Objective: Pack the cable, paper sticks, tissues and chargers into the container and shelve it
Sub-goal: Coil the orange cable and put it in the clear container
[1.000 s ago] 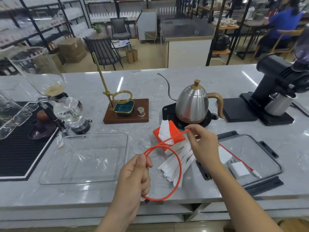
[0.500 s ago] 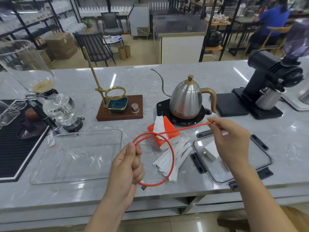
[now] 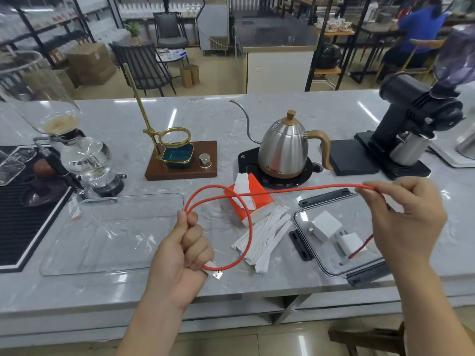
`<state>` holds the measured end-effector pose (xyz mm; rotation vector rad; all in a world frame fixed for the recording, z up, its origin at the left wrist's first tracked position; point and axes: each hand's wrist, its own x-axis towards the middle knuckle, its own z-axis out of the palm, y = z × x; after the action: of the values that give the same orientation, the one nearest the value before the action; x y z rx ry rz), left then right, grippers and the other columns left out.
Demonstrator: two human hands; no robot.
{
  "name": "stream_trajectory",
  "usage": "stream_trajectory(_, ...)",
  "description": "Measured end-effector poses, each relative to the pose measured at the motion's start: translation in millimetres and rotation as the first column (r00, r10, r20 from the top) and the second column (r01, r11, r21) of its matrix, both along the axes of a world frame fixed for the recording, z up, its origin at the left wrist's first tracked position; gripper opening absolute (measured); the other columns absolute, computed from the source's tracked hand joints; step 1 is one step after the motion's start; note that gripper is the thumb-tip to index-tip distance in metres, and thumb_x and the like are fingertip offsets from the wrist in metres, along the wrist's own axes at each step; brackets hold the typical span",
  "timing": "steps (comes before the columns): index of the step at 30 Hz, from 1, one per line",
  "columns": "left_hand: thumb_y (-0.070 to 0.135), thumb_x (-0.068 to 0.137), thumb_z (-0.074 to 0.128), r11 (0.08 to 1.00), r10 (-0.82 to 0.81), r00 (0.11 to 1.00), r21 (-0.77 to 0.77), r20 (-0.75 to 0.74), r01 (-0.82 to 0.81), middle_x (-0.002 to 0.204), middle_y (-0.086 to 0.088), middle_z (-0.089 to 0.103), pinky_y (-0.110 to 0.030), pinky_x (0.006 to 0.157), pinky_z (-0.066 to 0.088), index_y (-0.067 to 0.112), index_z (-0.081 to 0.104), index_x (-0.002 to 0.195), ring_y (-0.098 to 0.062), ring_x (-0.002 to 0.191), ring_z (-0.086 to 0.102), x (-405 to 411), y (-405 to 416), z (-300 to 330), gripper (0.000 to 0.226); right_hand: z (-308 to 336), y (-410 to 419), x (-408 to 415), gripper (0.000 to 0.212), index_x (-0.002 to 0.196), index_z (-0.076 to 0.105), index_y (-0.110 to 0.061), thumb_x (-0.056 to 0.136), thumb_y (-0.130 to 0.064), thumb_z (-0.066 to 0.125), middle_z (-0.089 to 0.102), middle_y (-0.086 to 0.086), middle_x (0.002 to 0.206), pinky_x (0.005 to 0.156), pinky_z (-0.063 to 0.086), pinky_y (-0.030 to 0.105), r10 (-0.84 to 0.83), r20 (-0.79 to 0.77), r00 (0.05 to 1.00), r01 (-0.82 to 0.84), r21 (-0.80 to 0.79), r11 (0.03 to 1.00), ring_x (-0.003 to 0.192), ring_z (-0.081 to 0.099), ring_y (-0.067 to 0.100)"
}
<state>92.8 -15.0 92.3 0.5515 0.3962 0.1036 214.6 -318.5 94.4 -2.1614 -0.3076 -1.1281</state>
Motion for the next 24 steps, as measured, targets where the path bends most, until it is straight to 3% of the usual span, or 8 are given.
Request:
stream_trajectory(3, 0.036, 0.095, 0.044, 0.994, -0.01, 0.999, -0.109, 0.036, 0.014, 0.054, 0.008, 0.011, -0.017, 0.03, 0.016, 0.016, 0.056, 0.073, -0.009, 0.04, 0.006, 0.6, 2.8, 1.2, 0.033, 3.2, -4.5, -5.2, 0.015, 0.093, 0.077, -0.009, 0.089, -0.023, 0.073, 0.063, 0.005, 0.08, 0.071, 0.039, 0.015, 0.025, 0.015, 1.0, -0.025, 0.042, 0.999, 0.074, 0.056, 0.022)
stream_trajectory(6, 0.035, 0.097, 0.042, 0.99, 0.006, 0.999, -0.142, 0.051, 0.001, 0.054, 0.008, 0.011, -0.018, 0.031, 0.015, 0.016, 0.056, 0.073, -0.01, 0.039, 0.006, 0.4, 4.6, 1.8, 0.033, 3.9, -7.7, -10.1, 0.018, 0.097, 0.075, -0.009, 0.093, -0.024, 0.068, 0.068, 0.001, 0.082, 0.073, 0.046, 0.016, 0.066, -0.013, 0.998, -0.063, 0.171, 0.983, 0.072, 0.061, 0.016)
stream_trajectory(11, 0.036, 0.099, 0.043, 0.997, 0.047, 0.998, -0.065, 0.041, -0.044, 0.051, 0.009, 0.016, -0.018, 0.032, 0.018, 0.017, 0.058, 0.078, -0.009, 0.041, 0.007, -0.9, 5.1, 3.5, 0.032, 6.3, 6.0, -26.4, 0.021, 0.097, 0.065, -0.012, 0.091, -0.032, 0.068, 0.06, -0.028, 0.079, 0.068, 0.045, 0.007, 0.099, -0.06, 0.993, -0.068, 0.387, 0.92, 0.069, 0.06, -0.008)
stream_trajectory(15, 0.036, 0.1, 0.045, 0.998, 0.058, 0.997, 0.004, 0.047, -0.058, 0.048, 0.008, 0.027, -0.018, 0.031, 0.022, 0.016, 0.065, 0.077, -0.008, 0.042, 0.009, -4.8, 2.8, 7.6, 0.037, 4.1, 14.9, -40.2, 0.008, 0.091, 0.063, -0.02, 0.091, -0.024, 0.069, 0.06, -0.027, 0.076, 0.064, 0.042, 0.003, 0.134, -0.09, 0.987, -0.098, 0.325, 0.941, 0.069, 0.06, -0.013)
stream_trajectory(20, 0.035, 0.102, 0.043, 0.993, 0.079, 0.993, 0.077, 0.092, -0.086, 0.05, 0.008, 0.029, -0.018, 0.035, 0.028, 0.017, 0.07, 0.079, -0.005, 0.037, 0.024, -11.0, 3.1, 15.0, 0.04, -0.7, 17.7, -52.1, 0.009, 0.084, 0.062, -0.031, 0.087, -0.029, 0.07, 0.061, -0.014, 0.062, 0.056, 0.037, 0.007, 0.181, -0.166, 0.969, -0.143, 0.218, 0.965, 0.06, 0.055, 0.005)
stream_trajectory(24, 0.034, 0.102, 0.043, 0.984, 0.081, 0.988, 0.149, 0.134, -0.101, 0.05, 0.008, 0.033, -0.019, 0.037, 0.033, 0.017, 0.071, 0.08, -0.005, 0.038, 0.031, -14.0, 1.2, 23.2, 0.039, -2.4, 18.5, -60.9, 0.006, 0.079, 0.063, -0.031, 0.083, -0.031, 0.068, 0.06, -0.008, 0.057, 0.053, 0.036, 0.007, 0.23, -0.251, 0.94, -0.2, 0.138, 0.97, 0.06, 0.055, 0.007)
